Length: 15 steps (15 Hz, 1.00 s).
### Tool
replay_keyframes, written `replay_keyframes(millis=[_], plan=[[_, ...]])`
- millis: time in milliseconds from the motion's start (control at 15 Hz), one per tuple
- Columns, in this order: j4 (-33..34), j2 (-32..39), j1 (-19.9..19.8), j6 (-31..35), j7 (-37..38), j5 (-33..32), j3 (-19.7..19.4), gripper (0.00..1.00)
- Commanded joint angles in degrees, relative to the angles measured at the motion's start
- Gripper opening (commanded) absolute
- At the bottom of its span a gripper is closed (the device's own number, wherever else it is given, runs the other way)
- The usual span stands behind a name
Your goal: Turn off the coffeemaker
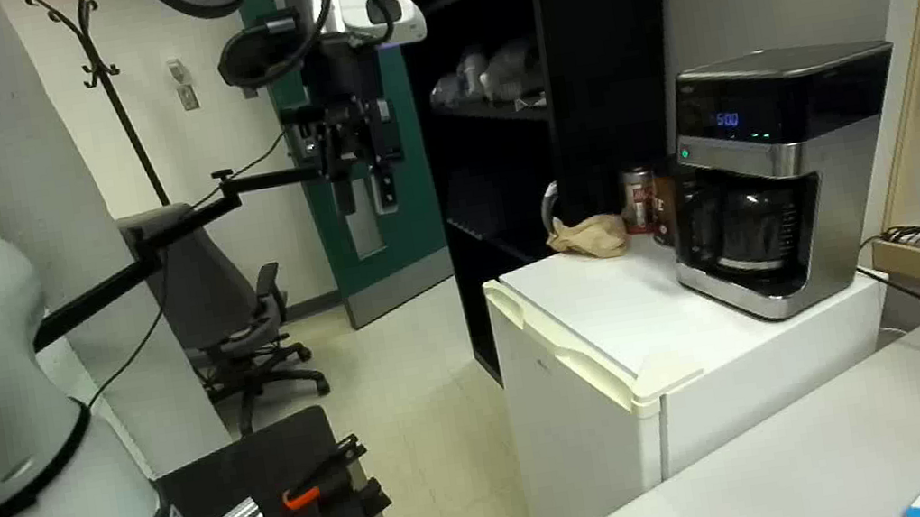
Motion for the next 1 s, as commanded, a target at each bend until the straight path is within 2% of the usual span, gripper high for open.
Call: replay_keyframes(millis=[0,467,667,933], plan=[[0.1,0.2,1.1,-0.1,0.5,-0.4,-1.0,1.0],[0.1,0.2,1.1,-0.1,0.5,-0.4,-1.0,1.0],[0.4,2.9,0.4,3.0,-0.8,-4.0,-1.0,1.0],[1.7,8.5,-0.2,10.2,-3.8,-9.0,-2.6,1.0]])
